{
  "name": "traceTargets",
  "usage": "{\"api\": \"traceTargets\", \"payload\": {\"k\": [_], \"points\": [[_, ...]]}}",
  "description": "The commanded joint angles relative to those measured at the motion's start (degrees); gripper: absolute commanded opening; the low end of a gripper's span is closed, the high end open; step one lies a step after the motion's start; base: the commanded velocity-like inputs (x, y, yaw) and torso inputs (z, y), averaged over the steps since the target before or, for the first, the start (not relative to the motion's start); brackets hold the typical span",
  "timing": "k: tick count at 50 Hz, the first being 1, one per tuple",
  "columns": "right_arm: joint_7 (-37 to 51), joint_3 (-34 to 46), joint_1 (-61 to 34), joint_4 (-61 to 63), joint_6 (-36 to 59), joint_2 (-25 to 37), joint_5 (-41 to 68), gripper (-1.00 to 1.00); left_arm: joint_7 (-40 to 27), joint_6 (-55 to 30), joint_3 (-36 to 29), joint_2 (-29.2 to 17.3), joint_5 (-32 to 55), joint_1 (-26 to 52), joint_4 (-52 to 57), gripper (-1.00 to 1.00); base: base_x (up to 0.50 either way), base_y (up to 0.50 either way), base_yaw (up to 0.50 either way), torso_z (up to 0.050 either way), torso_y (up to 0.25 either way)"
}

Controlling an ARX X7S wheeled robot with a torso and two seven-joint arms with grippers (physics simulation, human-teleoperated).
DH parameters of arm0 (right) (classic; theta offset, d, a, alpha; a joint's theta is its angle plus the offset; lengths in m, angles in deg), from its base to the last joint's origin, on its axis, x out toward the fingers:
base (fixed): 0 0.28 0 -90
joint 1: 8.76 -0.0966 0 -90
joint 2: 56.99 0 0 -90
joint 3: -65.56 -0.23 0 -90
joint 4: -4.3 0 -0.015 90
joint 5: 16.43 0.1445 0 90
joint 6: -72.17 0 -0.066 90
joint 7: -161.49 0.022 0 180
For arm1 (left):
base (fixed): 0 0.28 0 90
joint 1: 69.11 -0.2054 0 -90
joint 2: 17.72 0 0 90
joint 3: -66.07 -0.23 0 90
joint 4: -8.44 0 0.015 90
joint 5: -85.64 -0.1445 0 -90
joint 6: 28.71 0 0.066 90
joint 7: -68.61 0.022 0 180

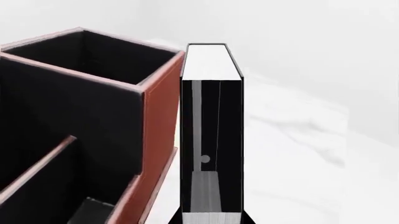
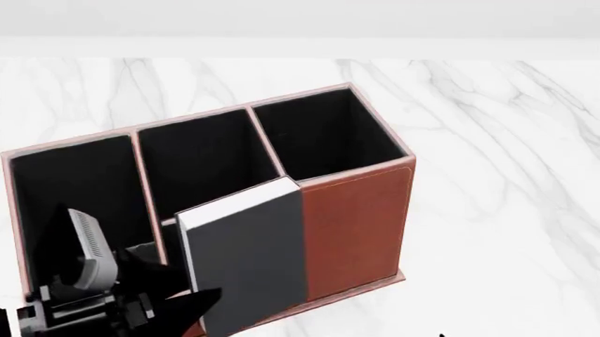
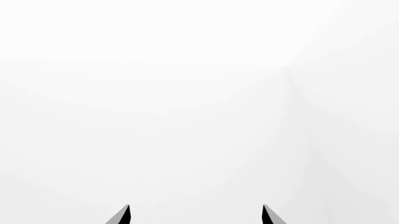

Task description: Pick up the book and place it in the back compartment of the caddy.

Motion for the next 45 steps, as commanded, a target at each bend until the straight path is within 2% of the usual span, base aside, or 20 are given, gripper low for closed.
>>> {"api": "traceTargets", "payload": {"k": [1, 17, 19, 20, 22, 23, 31, 33, 35, 37, 39, 40, 45], "points": [[0.7, -0.6, 0.1, 0.6, 1.8, -0.7, -1.5, 1.00, 1.0, -2.8, 1.1, -1.1, 4.2, 2.0, -0.2, -1.00, 0.00, 0.00, 0.00, 0.000, 0.000], [0.9, -0.4, 0.1, 0.6, 1.8, -0.5, -1.6, 1.00, 1.0, -2.7, 1.0, -1.1, 4.3, 2.0, -0.2, -1.00, 0.00, 0.00, 0.00, 0.000, 0.001], [0.7, -0.5, 0.2, 1.4, 4.4, -0.8, -2.4, 1.00, 1.8, -3.2, 1.6, -1.3, 5.8, 2.2, -1.0, -1.00, 0.00, 0.00, 0.00, 0.000, 0.005], [0.6, -0.4, 0.3, 1.3, 3.6, -0.6, -2.4, 1.00, 4.6, -2.8, 1.1, -1.6, 5.7, 2.4, -1.0, -1.00, 0.00, 0.00, 0.00, 0.000, 0.000], [0.6, -0.3, 0.2, 1.2, 3.9, -0.6, -2.5, 1.00, 4.5, -1.9, 1.0, -1.5, 4.6, 2.2, -1.3, -1.00, 0.00, 0.00, 0.00, 0.000, 0.000], [0.6, -0.3, 0.1, 1.1, 3.7, -0.6, -2.5, 1.00, 10.6, -1.1, 0.2, -1.9, 5.1, 2.5, -1.8, -1.00, 0.00, 0.00, 0.00, 0.000, 0.000], [0.7, -0.2, 0.1, 1.0, 3.5, -0.5, -2.5, 1.00, 12.6, -1.4, 1.6, -2.7, 7.4, 3.0, -3.4, -1.00, 0.00, 0.00, 0.00, 0.000, 0.001], [0.7, -0.1, 0.1, 1.2, 3.6, -0.4, -2.2, 1.00, 14.8, 0.2, 0.9, -3.7, 5.4, 2.8, -2.1, -1.00, 0.00, 0.00, 0.00, 0.000, 0.000], [0.7, -0.2, 0.1, 1.2, 3.6, -0.3, -2.1, 1.00, 16.6, -0.7, 1.7, -3.9, 7.2, 4.2, -3.9, -1.00, 0.00, 0.00, 0.00, 0.000, 0.005], [0.7, -0.1, 0.0, 0.9, 3.4, -0.3, -2.2, 1.00, 14.8, -1.3, 2.1, -4.0, 7.2, 4.8, -4.3, -1.00, 0.00, 0.00, 0.00, 0.000, 0.000], [0.8, 0.0, 0.0, 0.9, 3.4, -0.3, -2.3, 1.00, 16.4, -1.3, 1.8, -4.4, 7.1, 5.2, -4.2, -1.00, 0.00, 0.00, 0.00, 0.008, 0.000], [0.8, 0.0, 0.0, 0.9, 3.3, -0.3, -2.3, 1.00, 14.6, -1.8, 2.0, -4.4, 7.0, 5.5, -4.4, -1.00, 0.00, 0.00, 0.00, 0.000, 0.000], [0.9, 0.1, 0.0, 0.9, 3.2, -0.3, -2.4, 1.00, 14.5, -0.9, 1.4, -4.2, 5.4, 5.3, -4.2, -1.00, 0.00, 0.00, 0.00, 0.000, 0.002]]}}
